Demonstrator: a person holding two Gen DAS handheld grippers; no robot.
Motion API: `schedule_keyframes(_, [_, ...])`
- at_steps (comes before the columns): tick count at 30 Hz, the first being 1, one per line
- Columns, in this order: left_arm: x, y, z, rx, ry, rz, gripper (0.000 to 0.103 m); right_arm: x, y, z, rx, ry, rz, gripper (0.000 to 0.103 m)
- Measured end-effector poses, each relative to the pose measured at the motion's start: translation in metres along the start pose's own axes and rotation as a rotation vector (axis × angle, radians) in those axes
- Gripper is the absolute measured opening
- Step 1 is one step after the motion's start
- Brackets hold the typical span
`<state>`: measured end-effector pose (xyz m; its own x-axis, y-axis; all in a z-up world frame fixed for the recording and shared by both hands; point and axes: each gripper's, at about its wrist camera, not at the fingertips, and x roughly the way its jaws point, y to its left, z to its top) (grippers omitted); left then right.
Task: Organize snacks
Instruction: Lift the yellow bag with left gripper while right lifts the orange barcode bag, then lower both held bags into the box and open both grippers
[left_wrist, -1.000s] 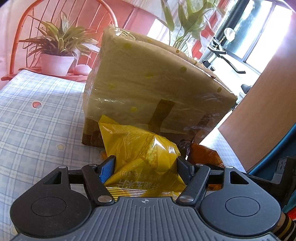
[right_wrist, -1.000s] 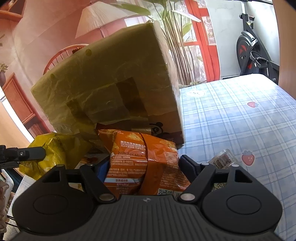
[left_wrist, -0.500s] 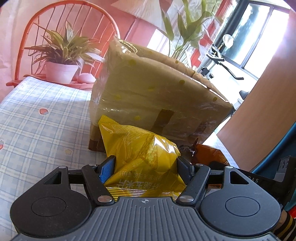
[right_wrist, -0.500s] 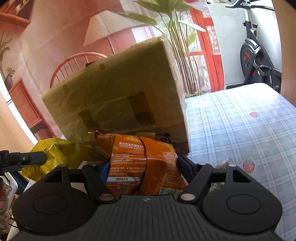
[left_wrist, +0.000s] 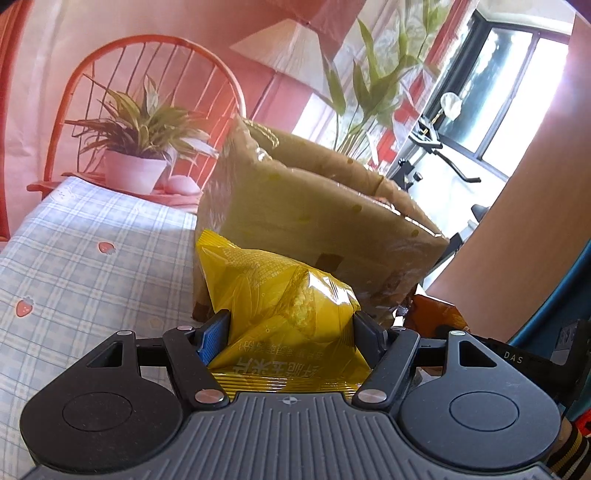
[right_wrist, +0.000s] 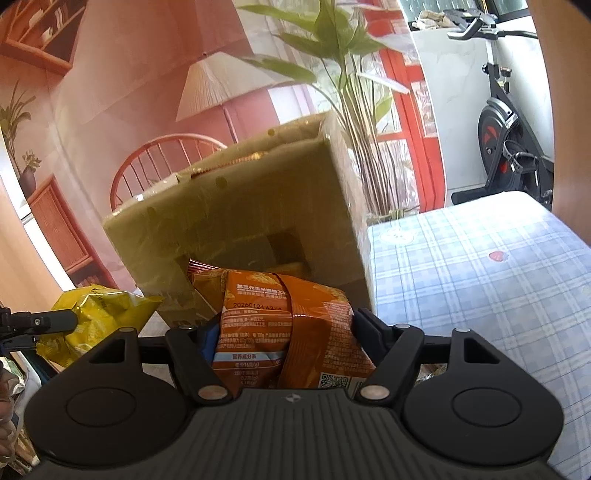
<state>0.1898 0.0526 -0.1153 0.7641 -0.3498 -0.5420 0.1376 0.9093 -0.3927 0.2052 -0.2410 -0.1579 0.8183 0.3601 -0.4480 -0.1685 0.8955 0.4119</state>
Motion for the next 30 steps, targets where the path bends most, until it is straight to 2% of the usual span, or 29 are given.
schedule_keyframes(9, [-0.021,-0.006,0.01,0.013,-0.057,-0.007,0.073,-0.023,0.005,0.018,0.011,-0.076,0.02,0.073])
schedule_keyframes(22, [-0.041,-0.028,0.052,0.093,-0.211,-0.061,0.073,-0.046,0.022,0.068,-0.005,-0.221,0.097,0.073])
schedule_keyframes(30, [-0.027,-0.043,0.078,0.14,-0.218,-0.07,0.073,-0.042,0.029,0.092,-0.037,-0.258,0.118,0.072])
